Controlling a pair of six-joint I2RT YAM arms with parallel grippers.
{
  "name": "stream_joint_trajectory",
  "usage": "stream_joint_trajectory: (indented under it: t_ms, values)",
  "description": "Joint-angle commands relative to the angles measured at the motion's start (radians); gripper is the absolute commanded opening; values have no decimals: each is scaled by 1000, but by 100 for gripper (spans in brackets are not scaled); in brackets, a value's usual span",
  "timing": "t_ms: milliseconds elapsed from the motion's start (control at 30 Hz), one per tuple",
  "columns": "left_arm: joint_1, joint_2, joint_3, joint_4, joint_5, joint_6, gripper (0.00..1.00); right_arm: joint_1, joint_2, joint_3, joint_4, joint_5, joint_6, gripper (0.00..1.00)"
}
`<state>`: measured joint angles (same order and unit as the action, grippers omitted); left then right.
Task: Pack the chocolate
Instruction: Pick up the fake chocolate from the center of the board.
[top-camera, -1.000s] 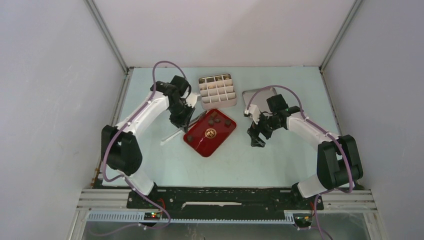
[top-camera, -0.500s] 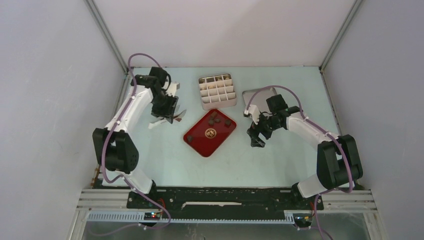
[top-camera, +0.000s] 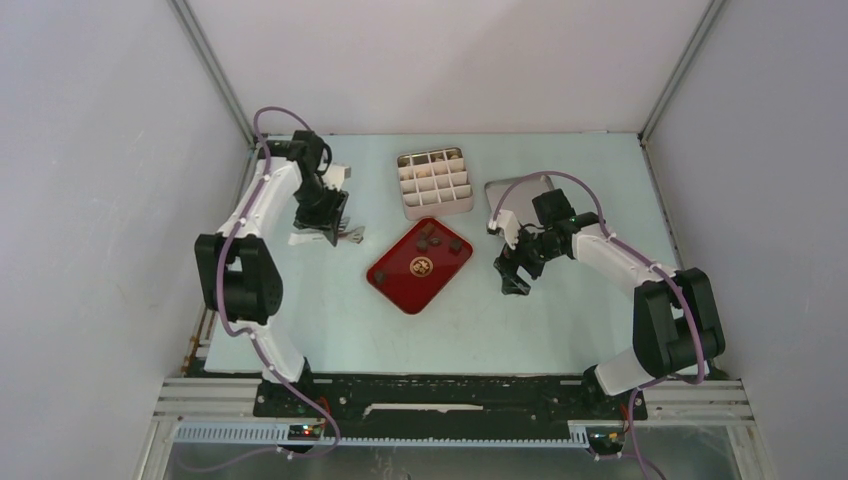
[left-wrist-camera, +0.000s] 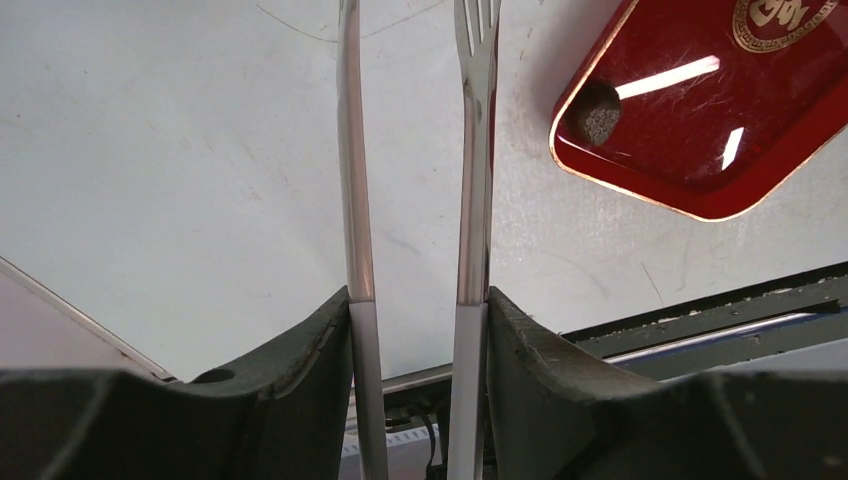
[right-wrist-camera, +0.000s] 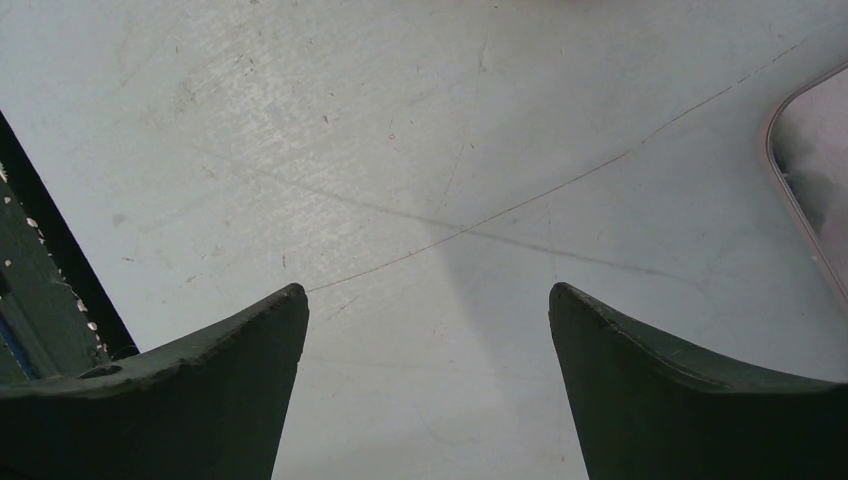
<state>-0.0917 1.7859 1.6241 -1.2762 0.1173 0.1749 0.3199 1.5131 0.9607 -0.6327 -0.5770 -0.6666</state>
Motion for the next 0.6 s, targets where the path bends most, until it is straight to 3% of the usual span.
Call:
stream_joint_trajectory:
  t_ms: [0, 400, 567]
  values:
    - [13, 40, 92, -47, 25, 59, 51, 7, 6, 38, -7, 8, -19, 93]
    - [17, 113, 145, -95, 54, 75, 50, 5, 7, 38, -8, 10, -22, 93]
    - [19, 118, 145, -98, 54, 74, 40, 6, 19, 46, -20, 9, -24, 93]
